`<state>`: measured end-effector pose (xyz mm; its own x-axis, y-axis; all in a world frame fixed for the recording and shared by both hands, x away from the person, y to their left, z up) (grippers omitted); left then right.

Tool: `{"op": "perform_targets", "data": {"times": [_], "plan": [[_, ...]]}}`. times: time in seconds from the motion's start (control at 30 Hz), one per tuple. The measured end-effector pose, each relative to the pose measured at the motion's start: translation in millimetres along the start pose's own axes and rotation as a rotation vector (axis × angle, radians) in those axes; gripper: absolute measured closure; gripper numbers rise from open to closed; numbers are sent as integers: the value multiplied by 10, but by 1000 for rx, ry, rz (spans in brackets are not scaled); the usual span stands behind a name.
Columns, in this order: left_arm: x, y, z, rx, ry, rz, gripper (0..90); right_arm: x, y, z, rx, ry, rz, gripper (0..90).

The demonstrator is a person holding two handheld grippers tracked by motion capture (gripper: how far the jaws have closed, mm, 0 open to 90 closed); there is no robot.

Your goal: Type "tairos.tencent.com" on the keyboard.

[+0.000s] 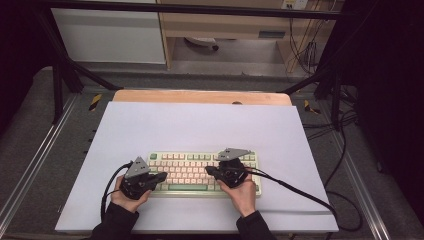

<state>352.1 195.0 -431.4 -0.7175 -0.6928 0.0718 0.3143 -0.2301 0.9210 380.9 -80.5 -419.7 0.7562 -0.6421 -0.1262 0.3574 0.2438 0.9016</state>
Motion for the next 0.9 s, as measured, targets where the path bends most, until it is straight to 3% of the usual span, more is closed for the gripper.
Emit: {"op": "perform_targets", "data": {"times": [0.27, 0.9], "plan": [[4, -1, -6, 0, 0, 0, 900, -47, 3, 31, 1, 22, -6, 900], [7, -1, -11, -1, 0, -2, 900, -156, -162, -175, -34, 77, -33, 900]]}}
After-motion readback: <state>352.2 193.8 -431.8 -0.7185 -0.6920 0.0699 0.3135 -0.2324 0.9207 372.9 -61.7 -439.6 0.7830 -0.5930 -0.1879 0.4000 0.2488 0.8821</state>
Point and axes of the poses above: each handheld gripper's, and its own axes: z roughly backward along the jaws, y roughly out of its top, x roughly to its right, the point moved 2 cm from there along -z, roughly forward along the jaws, and after that the axes turned 13 degrees about x, right-handed, at the moved point
